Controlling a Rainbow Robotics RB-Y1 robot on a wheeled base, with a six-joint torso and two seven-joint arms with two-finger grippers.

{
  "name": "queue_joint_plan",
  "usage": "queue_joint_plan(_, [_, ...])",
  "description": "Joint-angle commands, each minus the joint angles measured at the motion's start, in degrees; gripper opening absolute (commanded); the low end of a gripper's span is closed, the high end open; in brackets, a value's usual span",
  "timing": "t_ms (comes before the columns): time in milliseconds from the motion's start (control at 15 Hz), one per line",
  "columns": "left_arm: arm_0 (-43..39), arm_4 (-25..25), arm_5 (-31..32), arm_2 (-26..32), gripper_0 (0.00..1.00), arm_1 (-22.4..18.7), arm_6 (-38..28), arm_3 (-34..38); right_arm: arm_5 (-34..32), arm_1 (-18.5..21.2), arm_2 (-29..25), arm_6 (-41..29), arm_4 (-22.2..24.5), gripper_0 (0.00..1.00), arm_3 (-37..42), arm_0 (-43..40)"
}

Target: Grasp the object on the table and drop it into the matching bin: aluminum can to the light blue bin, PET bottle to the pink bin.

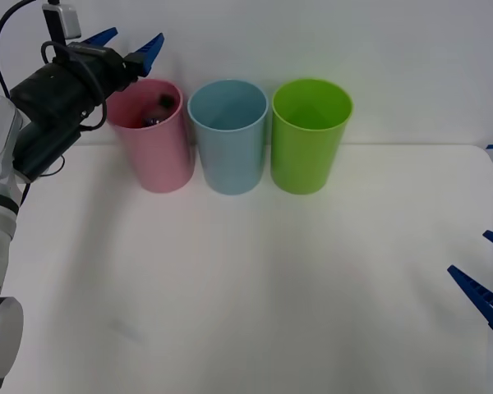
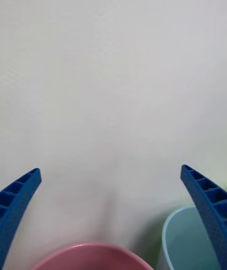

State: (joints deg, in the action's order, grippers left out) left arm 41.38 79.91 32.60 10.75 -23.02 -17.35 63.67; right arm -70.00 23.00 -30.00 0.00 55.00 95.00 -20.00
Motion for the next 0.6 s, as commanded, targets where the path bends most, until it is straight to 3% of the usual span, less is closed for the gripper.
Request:
queue_joint_plan(67, [-1.3,-2.3,1.3,0.0,1.00,0.0,0.6,0.1,0.0,0.0,0.0,0.0,0.0,1.00,0.0,0.0])
queue_joint_plan(267, [-4.0,-6.8,4.0,0.1,1.00,-1.5,1.7,1.1,0.0,0.0,0.0,0.0,0.0,1.00,0.0,0.0])
queue_joint_plan(600, [-14.2,-14.7,6.2,0.0,1.00,-5.1,2.1,10.3,0.0,0.0,0.0,0.0,0.0,1.00,0.0,0.0])
